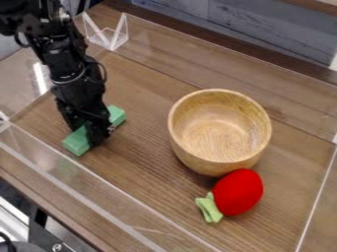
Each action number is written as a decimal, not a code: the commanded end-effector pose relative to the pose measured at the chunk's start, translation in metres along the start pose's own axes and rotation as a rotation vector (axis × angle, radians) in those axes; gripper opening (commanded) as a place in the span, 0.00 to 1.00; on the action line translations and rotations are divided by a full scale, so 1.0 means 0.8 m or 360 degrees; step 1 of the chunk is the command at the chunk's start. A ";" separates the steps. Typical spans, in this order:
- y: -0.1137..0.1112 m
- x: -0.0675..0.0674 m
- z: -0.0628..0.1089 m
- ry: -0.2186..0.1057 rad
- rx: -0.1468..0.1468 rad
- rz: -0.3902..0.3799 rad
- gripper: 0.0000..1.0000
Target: Remove the green block from the brown bowl and put it on the table
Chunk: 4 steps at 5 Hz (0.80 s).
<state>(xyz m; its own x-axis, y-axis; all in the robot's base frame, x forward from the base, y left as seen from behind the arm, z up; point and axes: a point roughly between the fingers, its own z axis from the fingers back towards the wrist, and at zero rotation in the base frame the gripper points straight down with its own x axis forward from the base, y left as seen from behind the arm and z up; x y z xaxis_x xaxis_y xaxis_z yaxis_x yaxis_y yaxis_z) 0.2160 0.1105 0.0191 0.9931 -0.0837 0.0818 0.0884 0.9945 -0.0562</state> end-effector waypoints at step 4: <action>0.007 0.023 0.036 0.0000 -0.0024 0.0115 0.00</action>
<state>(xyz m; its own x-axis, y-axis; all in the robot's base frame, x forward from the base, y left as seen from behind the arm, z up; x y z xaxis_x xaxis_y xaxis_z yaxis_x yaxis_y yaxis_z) 0.2251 0.1100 0.0350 0.9996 -0.0135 0.0266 0.0163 0.9941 -0.1074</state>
